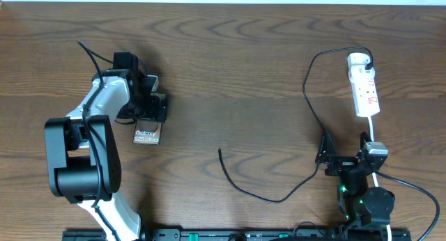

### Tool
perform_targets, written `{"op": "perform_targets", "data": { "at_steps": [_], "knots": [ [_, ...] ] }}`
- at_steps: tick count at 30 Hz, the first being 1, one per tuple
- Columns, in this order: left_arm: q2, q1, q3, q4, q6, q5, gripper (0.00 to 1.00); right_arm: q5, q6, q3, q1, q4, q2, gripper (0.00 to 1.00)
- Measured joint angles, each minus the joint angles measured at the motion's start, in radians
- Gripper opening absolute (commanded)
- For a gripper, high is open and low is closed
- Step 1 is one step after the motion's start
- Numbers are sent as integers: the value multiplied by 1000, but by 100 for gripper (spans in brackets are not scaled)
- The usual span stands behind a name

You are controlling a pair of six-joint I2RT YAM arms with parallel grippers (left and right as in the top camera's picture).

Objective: Plug charger to phone and switch on socket
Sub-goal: 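Lower the left gripper and close it on the phone's sides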

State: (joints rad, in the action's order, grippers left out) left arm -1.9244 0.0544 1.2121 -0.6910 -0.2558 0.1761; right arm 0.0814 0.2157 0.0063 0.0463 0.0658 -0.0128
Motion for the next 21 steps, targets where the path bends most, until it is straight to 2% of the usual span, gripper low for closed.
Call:
{"op": "perform_targets", "data": {
  "at_steps": [21],
  "knots": [
    [0,-75,-12,2,-7,-104,98,0,0,0,0,0,0,99]
  ]
}}
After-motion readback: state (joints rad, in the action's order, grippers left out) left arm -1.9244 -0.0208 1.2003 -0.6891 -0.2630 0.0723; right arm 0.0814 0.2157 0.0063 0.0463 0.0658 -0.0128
